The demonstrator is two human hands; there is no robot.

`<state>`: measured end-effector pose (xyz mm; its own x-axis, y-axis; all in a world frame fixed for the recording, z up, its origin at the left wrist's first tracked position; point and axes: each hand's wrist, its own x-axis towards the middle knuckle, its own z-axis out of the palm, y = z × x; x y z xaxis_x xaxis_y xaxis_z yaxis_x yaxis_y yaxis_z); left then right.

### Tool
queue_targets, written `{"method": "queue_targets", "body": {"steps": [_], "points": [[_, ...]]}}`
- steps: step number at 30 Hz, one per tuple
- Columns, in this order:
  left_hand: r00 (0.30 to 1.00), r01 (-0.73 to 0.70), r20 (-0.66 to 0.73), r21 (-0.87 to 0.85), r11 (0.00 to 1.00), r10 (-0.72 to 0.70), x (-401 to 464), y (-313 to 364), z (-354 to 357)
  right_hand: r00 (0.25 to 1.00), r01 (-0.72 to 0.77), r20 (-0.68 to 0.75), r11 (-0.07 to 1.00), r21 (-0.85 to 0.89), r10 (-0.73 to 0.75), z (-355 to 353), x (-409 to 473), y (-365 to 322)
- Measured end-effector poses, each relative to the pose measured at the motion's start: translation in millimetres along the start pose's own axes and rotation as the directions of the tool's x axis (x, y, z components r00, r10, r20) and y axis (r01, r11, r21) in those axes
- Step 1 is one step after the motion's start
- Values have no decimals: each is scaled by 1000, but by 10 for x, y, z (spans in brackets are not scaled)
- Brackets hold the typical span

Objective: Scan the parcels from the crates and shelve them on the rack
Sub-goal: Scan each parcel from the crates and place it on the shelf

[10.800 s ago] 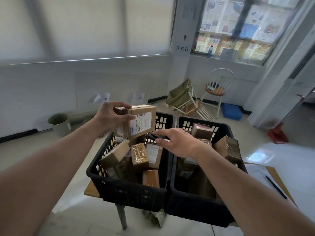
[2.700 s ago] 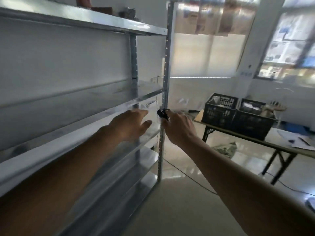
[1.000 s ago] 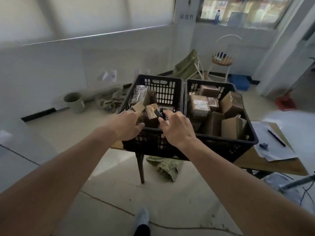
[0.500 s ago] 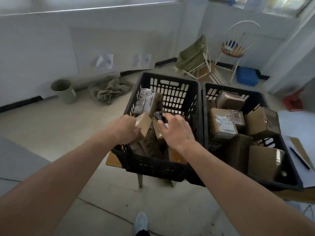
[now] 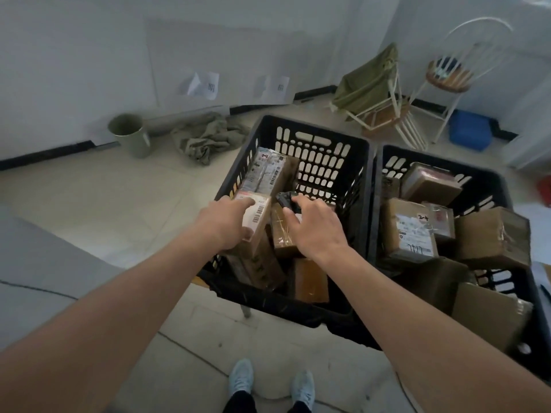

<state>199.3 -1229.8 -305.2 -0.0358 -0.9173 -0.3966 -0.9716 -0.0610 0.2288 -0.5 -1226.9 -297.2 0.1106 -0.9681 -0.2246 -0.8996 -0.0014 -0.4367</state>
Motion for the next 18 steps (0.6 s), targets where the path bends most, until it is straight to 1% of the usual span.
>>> {"method": "queue_targets", "body": {"steps": [2, 4, 8, 13, 18], "points": [[998, 56, 6, -1, 998, -56, 20, 32, 44, 1000, 6, 9, 1000, 5, -6, -3, 30, 43], [995, 92, 48, -69, 993, -89, 32, 58, 118, 1000, 15, 10, 1000, 16, -15, -8, 52, 67], [992, 126, 50, -247, 961, -117, 50, 95, 246, 999, 40, 14, 999, 20, -41, -25, 73, 117], [987, 156, 95, -347, 925, -131, 66, 104, 261, 998, 50, 23, 998, 33, -51, -83, 83, 192], [976, 207, 177, -577, 790, -127, 78, 111, 86, 994, 90, 52, 995, 50, -93, -168, 40, 233]]}}
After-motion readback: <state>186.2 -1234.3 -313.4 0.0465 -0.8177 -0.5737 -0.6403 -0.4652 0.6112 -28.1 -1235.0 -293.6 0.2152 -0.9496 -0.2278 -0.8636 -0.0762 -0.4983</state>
